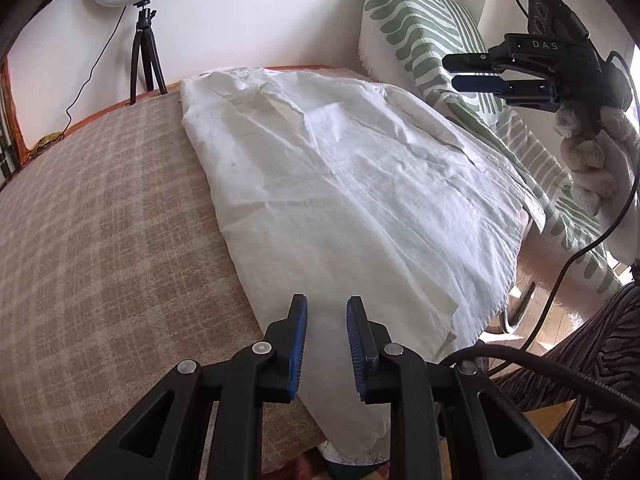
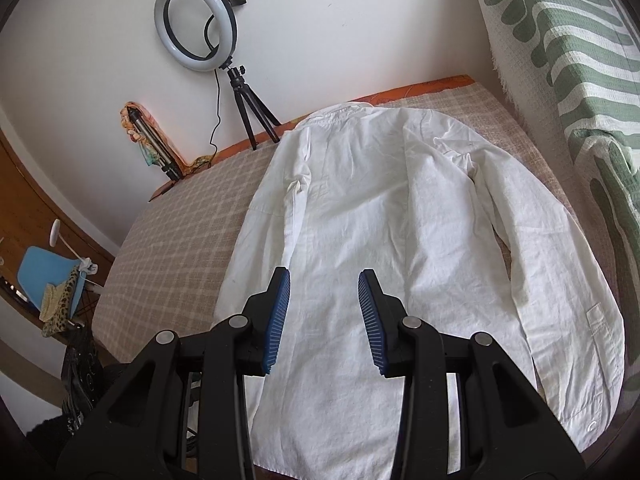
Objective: Fold small clothes
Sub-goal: 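Move the right gripper to the other shirt sleeve, then grasp the sleeve with the right gripper and fold it across the back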
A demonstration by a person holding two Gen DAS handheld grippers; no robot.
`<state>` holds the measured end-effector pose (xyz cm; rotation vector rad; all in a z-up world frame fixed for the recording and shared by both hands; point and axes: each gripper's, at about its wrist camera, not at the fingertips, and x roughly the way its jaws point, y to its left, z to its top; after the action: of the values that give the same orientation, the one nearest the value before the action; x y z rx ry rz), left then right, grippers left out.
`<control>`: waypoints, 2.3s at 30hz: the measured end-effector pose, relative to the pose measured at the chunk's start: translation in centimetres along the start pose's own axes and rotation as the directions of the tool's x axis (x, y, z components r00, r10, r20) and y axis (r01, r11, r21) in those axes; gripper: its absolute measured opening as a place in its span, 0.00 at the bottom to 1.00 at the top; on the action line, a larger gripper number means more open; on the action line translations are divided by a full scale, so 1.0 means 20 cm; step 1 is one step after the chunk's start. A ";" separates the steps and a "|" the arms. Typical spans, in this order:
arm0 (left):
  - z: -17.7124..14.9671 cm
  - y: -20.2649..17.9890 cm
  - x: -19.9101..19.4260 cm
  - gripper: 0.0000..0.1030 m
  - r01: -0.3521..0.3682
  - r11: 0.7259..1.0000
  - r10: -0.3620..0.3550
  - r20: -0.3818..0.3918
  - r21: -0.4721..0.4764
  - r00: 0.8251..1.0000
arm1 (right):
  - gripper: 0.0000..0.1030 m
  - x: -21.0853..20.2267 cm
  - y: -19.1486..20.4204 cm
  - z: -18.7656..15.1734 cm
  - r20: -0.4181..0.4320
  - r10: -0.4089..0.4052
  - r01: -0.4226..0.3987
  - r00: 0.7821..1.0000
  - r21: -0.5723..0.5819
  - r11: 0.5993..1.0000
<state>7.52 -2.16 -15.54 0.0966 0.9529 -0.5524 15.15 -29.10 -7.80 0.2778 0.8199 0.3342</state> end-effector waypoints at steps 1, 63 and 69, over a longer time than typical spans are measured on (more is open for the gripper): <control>-0.02 -0.01 0.02 0.19 -0.005 1.000 0.005 -0.013 0.009 1.000 | 0.37 -0.02 -0.03 0.00 0.005 -0.008 0.008 1.000 0.003 1.000; 0.40 -0.32 0.02 0.42 0.126 0.989 -0.133 0.089 0.080 0.987 | 0.03 0.16 -0.18 -0.04 -0.095 -0.092 0.076 0.991 -0.163 0.984; 0.37 -0.28 0.02 0.42 0.112 0.992 -0.117 0.078 0.065 0.990 | 0.08 0.32 -0.16 -0.14 -0.235 -0.013 -0.023 0.972 -0.152 0.988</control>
<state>10.53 -9.48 -10.72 0.0736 0.8655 -0.6869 17.76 -29.26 -15.07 0.0958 1.0209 0.4386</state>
